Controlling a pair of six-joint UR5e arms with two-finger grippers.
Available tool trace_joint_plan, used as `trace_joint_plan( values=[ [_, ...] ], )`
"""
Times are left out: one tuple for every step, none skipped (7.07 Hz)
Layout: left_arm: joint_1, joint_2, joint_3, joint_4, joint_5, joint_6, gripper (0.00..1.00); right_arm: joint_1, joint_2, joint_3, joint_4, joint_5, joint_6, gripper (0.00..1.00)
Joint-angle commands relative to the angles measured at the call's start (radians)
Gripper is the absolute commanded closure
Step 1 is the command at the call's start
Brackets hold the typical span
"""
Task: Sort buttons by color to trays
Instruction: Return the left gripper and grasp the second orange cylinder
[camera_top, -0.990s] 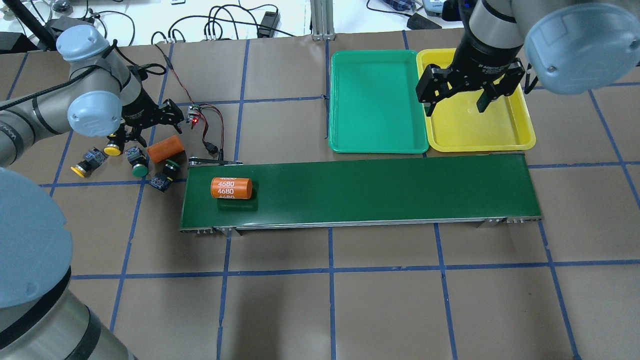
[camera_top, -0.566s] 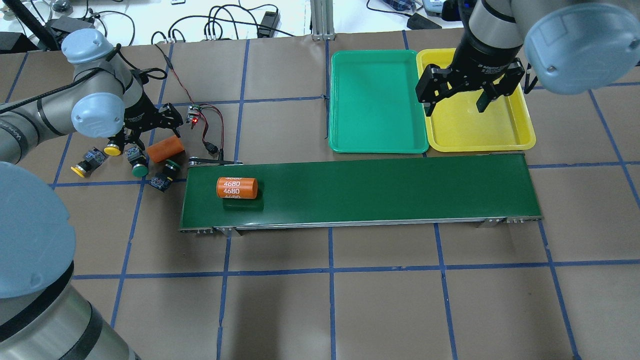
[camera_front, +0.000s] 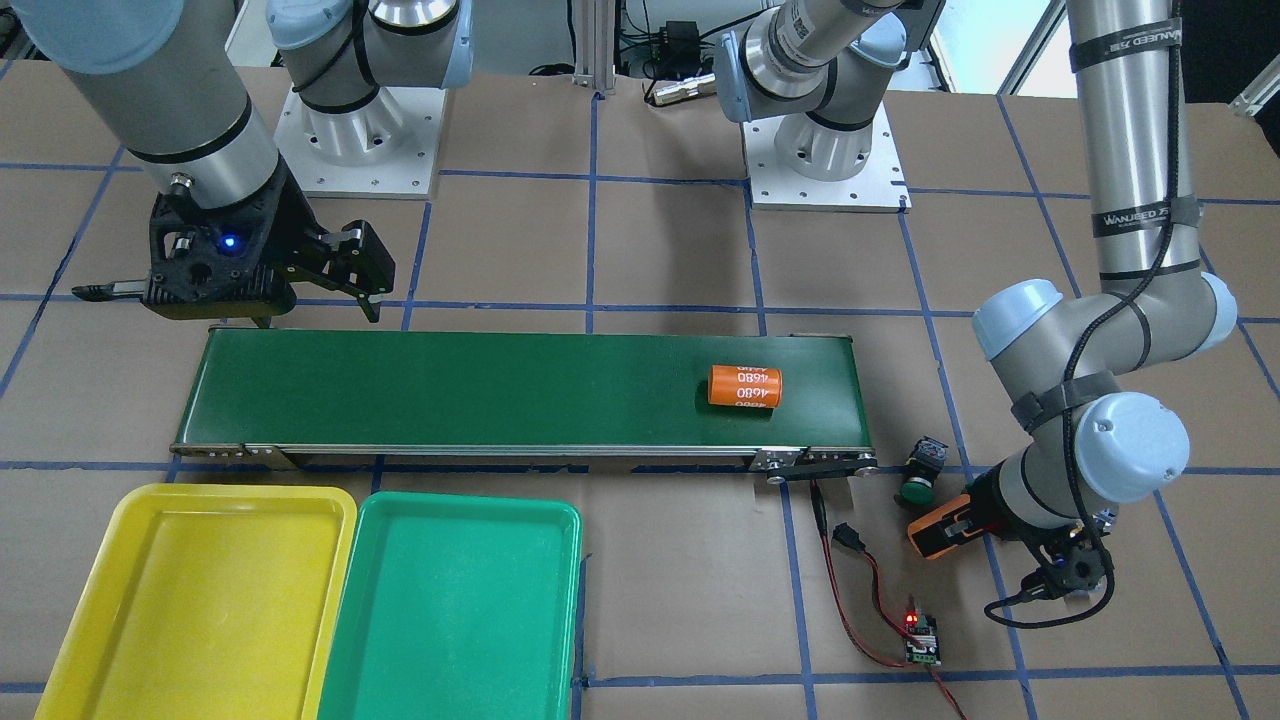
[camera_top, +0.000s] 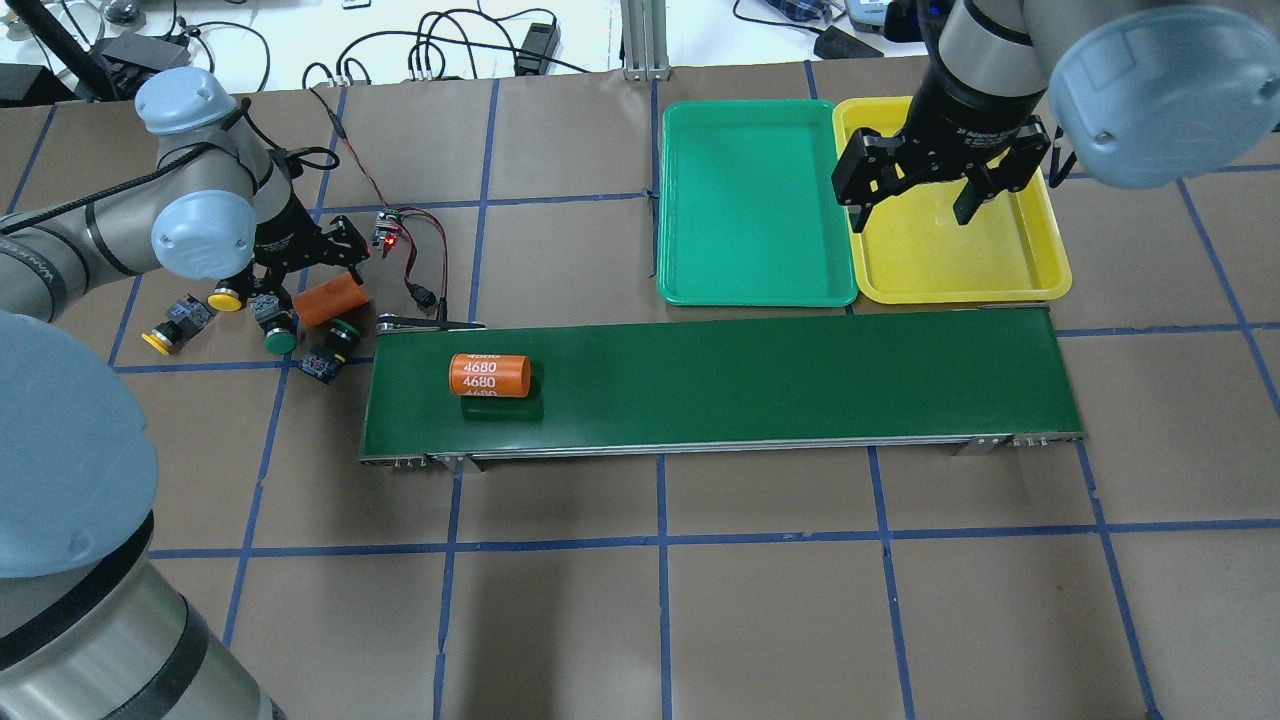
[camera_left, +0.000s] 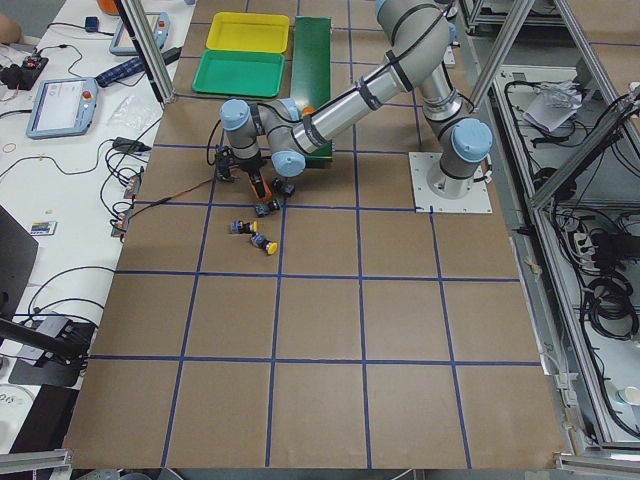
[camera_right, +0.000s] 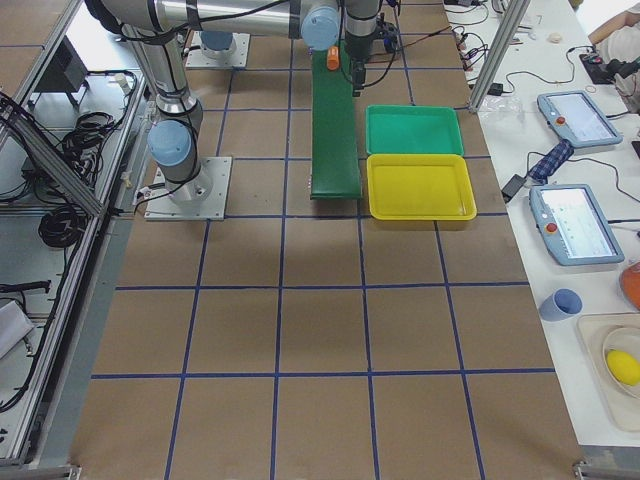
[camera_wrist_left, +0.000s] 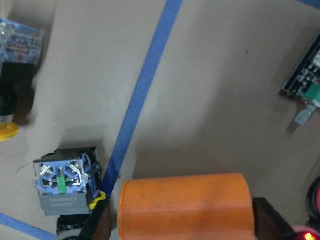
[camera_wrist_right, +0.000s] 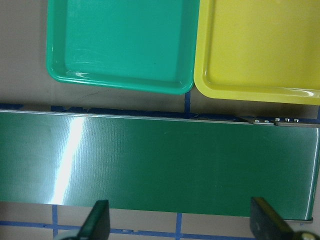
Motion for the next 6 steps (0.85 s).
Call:
trace_joint_plan(
  values=[
    [-0.004,-0.012,0.009,0.004,-0.005,-0.002,0.45,0.001,0.0,0.0,0.0,0.0,0.0,0.0],
    [-0.01,-0.012,0.009,0.002,-0.007,0.0,0.99,0.001,0.0,0.0,0.0,0.0,0.0,0.0],
    [-0.018,0.0,0.009,-0.005,-0.005,0.003,1.0,0.001,0.0,0.0,0.0,0.0,0.0,0.0],
    [-0.026,0.044,0.009,-0.031,-0.004,0.027,1.0,0.003,0.0,0.0,0.0,0.0,0.0,0.0],
    [-0.027,0.11,0.005,-0.097,-0.004,0.097,1.0,0.001,0.0,0.0,0.0,0.0,0.0,0.0],
    [-0.046,0.188,-0.013,-0.132,-0.004,0.106,1.0,0.0,0.0,0.0,0.0,0.0,0.0,0.0]
  ],
)
